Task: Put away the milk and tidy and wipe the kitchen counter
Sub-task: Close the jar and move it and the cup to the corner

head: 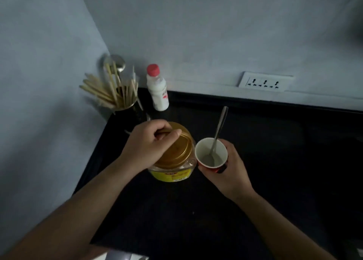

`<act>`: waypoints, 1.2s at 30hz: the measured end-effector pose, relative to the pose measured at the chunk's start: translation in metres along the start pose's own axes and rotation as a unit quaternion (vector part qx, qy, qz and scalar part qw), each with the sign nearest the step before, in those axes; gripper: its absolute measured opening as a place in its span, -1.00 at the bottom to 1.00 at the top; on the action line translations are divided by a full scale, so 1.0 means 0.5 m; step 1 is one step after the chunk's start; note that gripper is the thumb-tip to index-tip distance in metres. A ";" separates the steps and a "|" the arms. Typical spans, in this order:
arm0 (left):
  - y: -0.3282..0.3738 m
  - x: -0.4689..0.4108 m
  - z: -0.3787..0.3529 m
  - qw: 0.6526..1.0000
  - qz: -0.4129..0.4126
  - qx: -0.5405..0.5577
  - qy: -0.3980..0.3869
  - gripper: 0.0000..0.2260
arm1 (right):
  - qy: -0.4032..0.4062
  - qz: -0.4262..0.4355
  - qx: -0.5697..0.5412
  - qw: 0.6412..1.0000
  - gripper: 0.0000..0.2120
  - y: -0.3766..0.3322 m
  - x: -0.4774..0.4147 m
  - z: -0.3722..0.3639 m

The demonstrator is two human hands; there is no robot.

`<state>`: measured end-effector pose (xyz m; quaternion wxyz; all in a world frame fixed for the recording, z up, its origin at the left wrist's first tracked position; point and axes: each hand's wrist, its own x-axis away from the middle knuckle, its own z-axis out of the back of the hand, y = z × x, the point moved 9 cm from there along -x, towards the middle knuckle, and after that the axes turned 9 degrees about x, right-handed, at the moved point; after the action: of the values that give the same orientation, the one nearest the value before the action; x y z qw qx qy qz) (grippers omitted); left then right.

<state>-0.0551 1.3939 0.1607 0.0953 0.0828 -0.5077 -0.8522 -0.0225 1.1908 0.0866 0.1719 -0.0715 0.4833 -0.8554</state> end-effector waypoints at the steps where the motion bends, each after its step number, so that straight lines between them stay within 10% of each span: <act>1: -0.003 -0.032 0.006 1.000 -0.013 0.001 -0.015 -0.77 | 0.013 -0.002 0.005 1.000 -0.37 -0.008 -0.015 -0.007; 21: -0.019 -0.442 -0.048 0.994 -0.099 -0.039 -0.013 -0.73 | 0.093 -0.024 0.049 0.994 -0.30 0.062 -0.199 0.037; 30: -0.076 -0.278 0.011 0.966 -0.146 -0.186 0.106 -0.55 | 0.041 -0.003 0.041 0.998 -0.31 0.058 -0.196 -0.025; 36: -0.267 -0.110 -0.036 0.970 -0.062 -0.236 0.008 -0.50 | -0.033 -0.006 0.046 0.998 -0.32 0.058 -0.182 -0.140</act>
<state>-0.0081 1.4543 0.0371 0.0633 0.0963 -0.2850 -0.9516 0.0486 1.2660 0.0292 0.1858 -0.0948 0.4368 -0.8750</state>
